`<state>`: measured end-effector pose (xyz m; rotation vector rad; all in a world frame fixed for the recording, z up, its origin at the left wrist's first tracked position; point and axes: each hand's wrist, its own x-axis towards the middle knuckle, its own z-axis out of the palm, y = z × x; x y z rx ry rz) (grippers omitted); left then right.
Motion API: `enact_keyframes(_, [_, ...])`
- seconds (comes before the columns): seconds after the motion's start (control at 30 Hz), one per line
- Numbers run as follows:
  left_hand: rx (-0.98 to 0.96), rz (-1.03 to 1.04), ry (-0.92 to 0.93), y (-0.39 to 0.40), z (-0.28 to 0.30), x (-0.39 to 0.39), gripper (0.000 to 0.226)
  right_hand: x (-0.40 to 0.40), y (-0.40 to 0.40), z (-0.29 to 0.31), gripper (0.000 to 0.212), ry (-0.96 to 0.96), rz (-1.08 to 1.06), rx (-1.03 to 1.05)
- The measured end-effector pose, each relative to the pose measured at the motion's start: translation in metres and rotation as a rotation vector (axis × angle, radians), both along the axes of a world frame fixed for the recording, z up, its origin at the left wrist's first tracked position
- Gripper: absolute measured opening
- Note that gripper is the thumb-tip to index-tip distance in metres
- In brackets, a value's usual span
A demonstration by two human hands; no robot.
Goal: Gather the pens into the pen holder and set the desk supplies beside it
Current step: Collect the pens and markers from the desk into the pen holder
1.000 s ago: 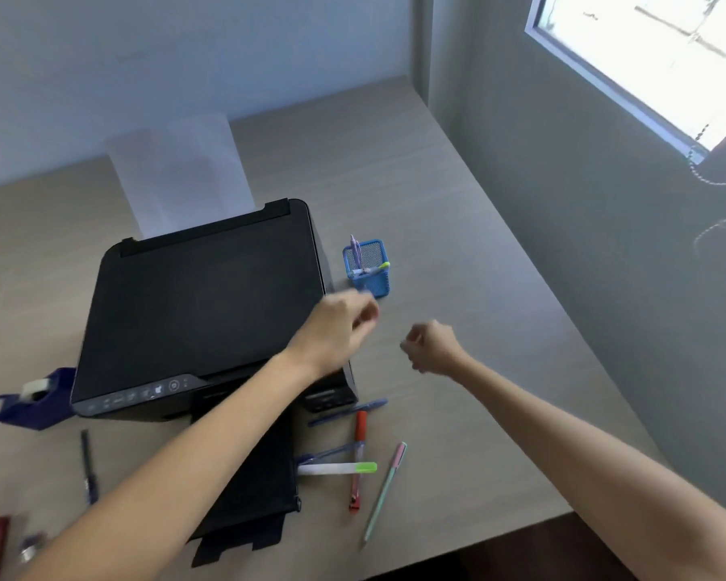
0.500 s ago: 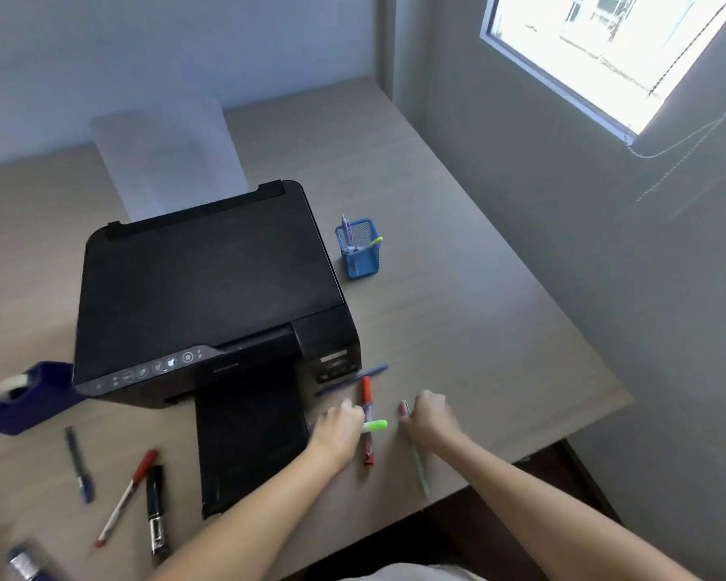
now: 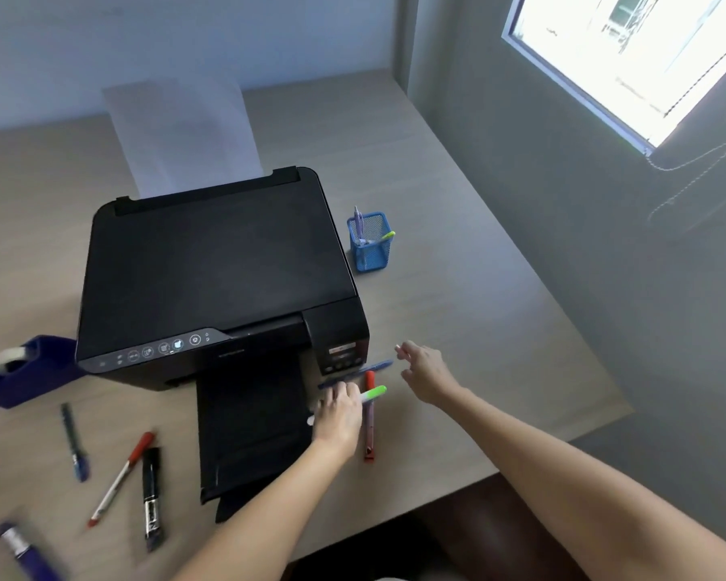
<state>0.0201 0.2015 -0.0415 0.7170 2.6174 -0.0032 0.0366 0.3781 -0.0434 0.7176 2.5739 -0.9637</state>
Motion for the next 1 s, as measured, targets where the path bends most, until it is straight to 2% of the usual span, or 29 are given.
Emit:
enact_keyframes(0.1, [0.012, 0.005, -0.039, 0.008, 0.002, -0.002, 0.034, -0.016, -0.008, -0.008, 0.042, -0.034, 0.113, 0.063])
enact_keyframes(0.17, [0.097, 0.037, -0.083, 0.012, 0.01, -0.004, 0.03, -0.023, -0.007, -0.013, 0.034, -0.033, 0.192, 0.078])
enact_keyframes(0.23, [0.215, 0.013, -0.15, 0.01, 0.025, -0.005, 0.028, -0.031, -0.001, -0.015, 0.019, -0.023, 0.235, 0.08])
enact_keyframes(0.37, [0.461, -0.033, -0.311, 0.002, 0.058, -0.008, 0.013, -0.036, 0.028, -0.017, 0.028, 0.006, 0.364, 0.193])
enact_keyframes(0.43, [0.575, -0.007, -0.368, 0.01, 0.084, -0.013, 0.019, -0.033, 0.058, -0.014, 0.023, 0.027, 0.404, 0.19])
enact_keyframes(0.53, [0.777, 0.031, -0.308, 0.043, 0.121, -0.032, 0.026, -0.034, 0.118, 0.003, 0.009, 0.11, 0.333, 0.122])
enact_keyframes(0.63, [0.969, 0.189, -0.325, 0.086, 0.149, -0.075, 0.011, -0.057, 0.163, 0.033, 0.013, 0.305, 0.139, 0.139])
enact_keyframes(0.73, [1.204, 0.484, -0.335, 0.123, 0.159, -0.137, 0.026, -0.095, 0.178, 0.07, 0.022, 0.489, 0.004, 0.215])
enact_keyframes(0.83, [1.383, 0.796, -0.346, 0.152, 0.148, -0.193, 0.031, -0.133, 0.171, 0.094, 0.018, 0.572, 0.025, 0.248])
enact_keyframes(0.93, [1.407, 0.991, -0.345, 0.172, 0.129, -0.227, 0.033, -0.164, 0.153, 0.104, 0.013, 0.573, 0.121, 0.264])
enact_keyframes(1.0, [1.318, 1.019, -0.309, 0.179, 0.118, -0.235, 0.031, -0.177, 0.14, 0.104, 0.01, 0.559, 0.147, 0.257])
